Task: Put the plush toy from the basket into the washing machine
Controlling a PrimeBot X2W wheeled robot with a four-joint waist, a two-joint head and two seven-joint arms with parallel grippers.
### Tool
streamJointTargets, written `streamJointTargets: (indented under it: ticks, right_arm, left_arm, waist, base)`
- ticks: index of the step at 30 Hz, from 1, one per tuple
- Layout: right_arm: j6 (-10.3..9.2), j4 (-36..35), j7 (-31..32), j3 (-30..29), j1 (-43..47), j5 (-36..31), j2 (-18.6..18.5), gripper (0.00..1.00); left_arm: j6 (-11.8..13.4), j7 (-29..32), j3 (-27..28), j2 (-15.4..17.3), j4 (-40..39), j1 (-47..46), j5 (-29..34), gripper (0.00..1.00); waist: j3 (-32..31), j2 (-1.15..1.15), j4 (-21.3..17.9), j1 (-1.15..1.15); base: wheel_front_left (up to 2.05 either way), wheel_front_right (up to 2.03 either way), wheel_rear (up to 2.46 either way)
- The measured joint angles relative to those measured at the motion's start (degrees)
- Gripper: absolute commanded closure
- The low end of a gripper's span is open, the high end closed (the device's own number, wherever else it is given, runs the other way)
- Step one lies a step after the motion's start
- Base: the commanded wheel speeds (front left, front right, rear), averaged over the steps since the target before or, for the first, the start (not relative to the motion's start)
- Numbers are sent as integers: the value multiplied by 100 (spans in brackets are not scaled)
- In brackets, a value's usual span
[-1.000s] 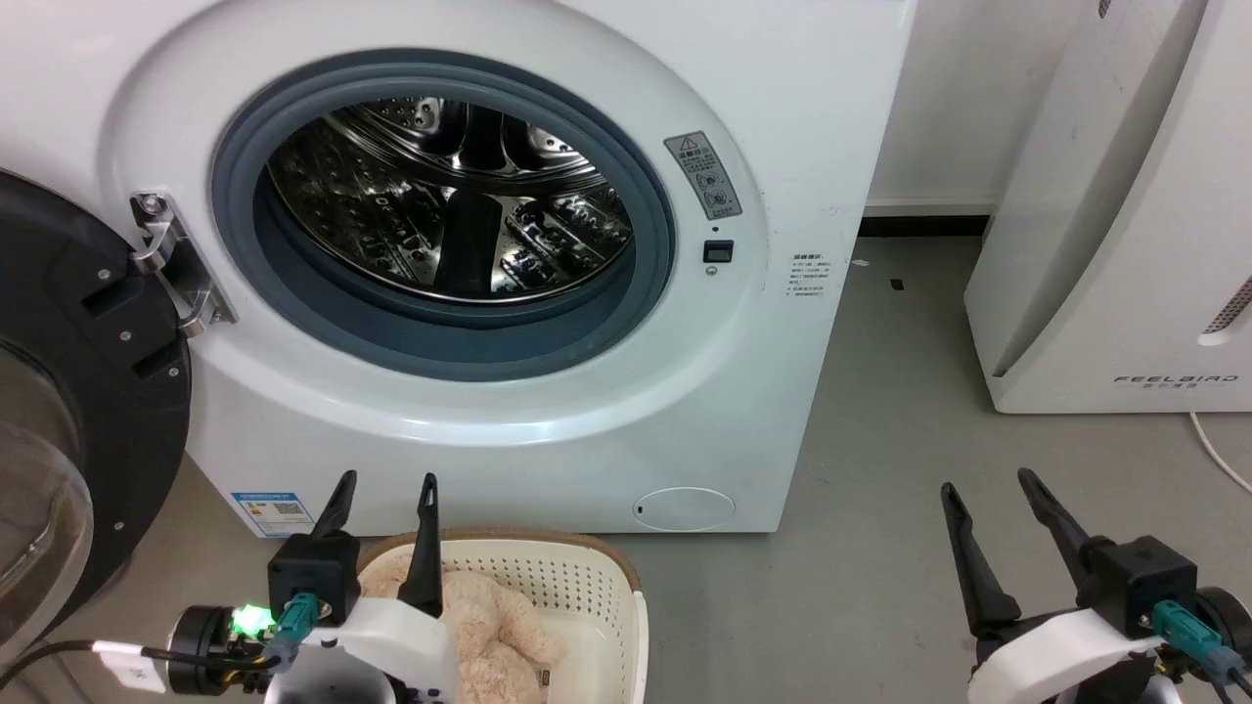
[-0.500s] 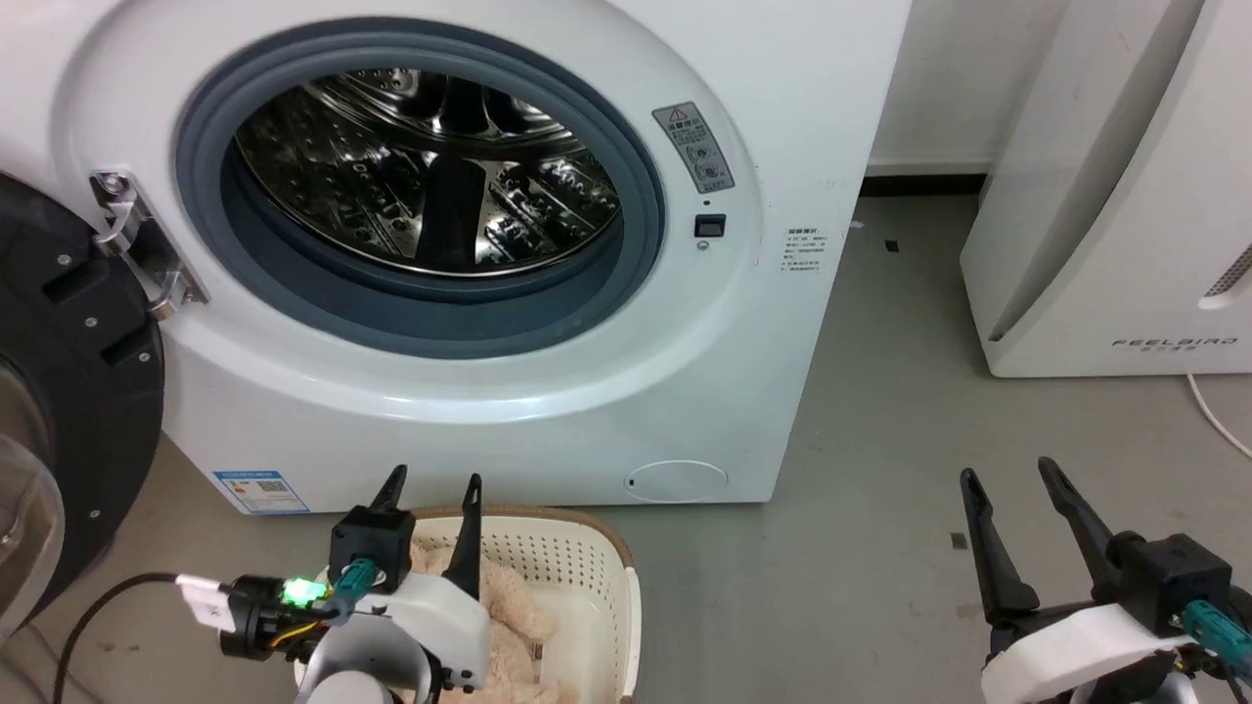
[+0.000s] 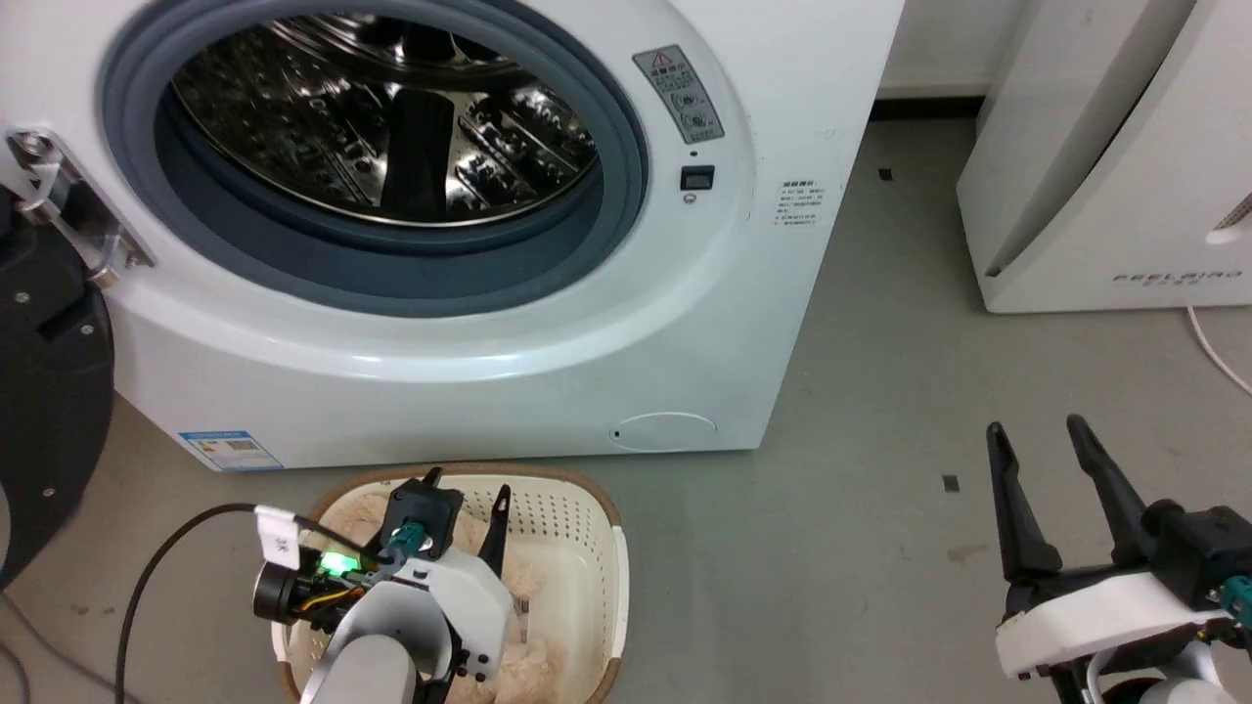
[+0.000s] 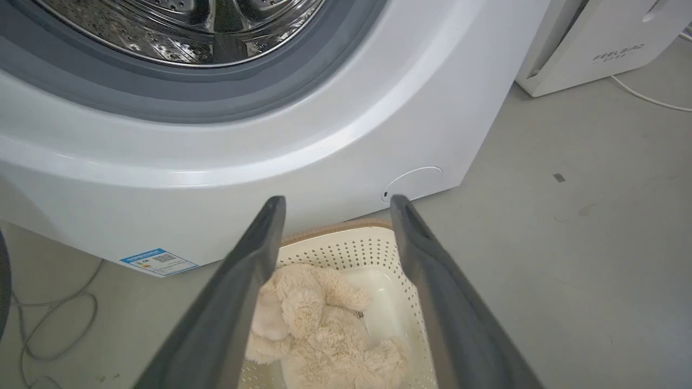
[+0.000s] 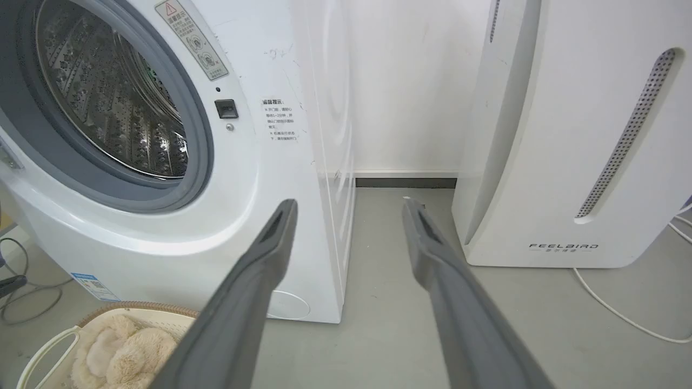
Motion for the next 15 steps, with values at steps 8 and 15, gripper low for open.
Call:
streamJointTargets:
  ticks: [8,15]
  right_arm:
    - [0,-26,-109,-58,-175,148,0,0]
    - [0,-68,-220,-131,-374,259,0,0]
  left_arm:
    - [-56,320,-299,183,494,-383,77,0]
    - [-108,700,-664,447,1023,-844,193,0]
  waist:
    - [378,0,-73,0]
    - [874,0,-170,0]
  base:
    - [0,0,0]
    - [0,0,0]
